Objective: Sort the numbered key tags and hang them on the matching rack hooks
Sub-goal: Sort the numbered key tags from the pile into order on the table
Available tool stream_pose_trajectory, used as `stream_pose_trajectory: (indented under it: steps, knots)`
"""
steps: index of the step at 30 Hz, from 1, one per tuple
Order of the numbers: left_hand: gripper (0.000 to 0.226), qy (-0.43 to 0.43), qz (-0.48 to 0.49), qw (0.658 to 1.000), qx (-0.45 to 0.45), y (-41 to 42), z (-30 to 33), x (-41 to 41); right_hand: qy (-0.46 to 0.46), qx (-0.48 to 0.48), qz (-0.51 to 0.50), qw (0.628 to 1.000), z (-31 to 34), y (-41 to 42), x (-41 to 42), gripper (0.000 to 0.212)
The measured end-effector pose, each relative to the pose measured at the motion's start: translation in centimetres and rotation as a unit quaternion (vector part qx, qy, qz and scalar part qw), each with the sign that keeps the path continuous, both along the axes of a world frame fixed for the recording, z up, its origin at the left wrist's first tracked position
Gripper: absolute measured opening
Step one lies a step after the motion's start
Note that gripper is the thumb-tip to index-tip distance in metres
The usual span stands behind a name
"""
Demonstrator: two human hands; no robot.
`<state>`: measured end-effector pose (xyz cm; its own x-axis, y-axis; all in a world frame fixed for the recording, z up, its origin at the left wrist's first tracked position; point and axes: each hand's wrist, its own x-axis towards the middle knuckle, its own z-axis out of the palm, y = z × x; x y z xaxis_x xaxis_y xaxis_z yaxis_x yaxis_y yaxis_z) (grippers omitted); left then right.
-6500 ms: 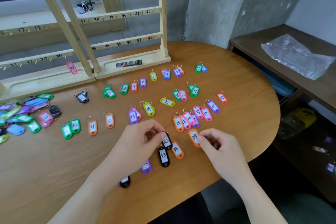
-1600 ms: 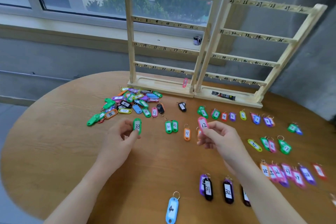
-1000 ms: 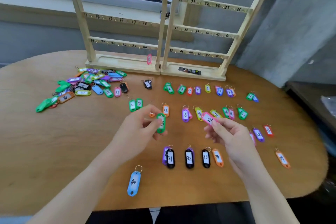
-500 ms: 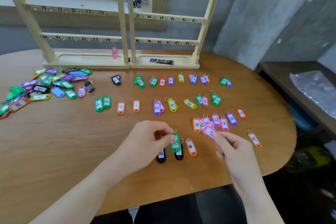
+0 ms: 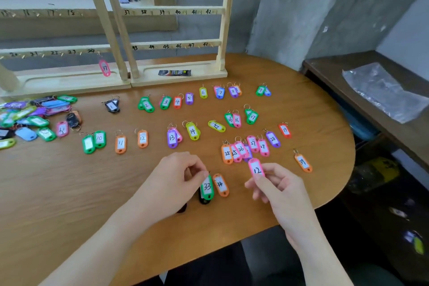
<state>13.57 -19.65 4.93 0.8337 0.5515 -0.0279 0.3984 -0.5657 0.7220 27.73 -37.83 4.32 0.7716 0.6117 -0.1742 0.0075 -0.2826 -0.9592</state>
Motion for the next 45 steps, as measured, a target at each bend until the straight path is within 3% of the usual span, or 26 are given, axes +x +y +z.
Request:
stream_pose_trajectory:
  steps: [6,11,27,36,45]
  knots:
    - [0.013,0.027,-0.005,0.999,0.021,0.2,-0.5,-0.2,-0.022,-0.019,0.01,1.0,-0.1,0.2,-0.3,0.018]
    - [0.011,0.023,-0.003,0.999,0.041,0.2,-0.7,-0.4,0.0,-0.035,0.019,0.999,0.0,0.5,-0.3,0.013]
    - [0.018,-0.014,0.121,0.993,-0.01,4.1,-0.4,-6.8,-0.057,-0.025,0.142,0.988,2.0,7.7,-2.4,0.011]
    - [0.015,-0.015,0.239,0.971,-0.005,8.1,-0.8,-13.1,-0.158,-0.103,0.255,0.948,2.3,17.4,-5.3,0.016]
    - [0.012,-0.005,0.346,0.938,0.007,12.4,-1.3,-18.4,-0.292,-0.231,0.245,0.895,0.8,23.5,-5.1,0.019]
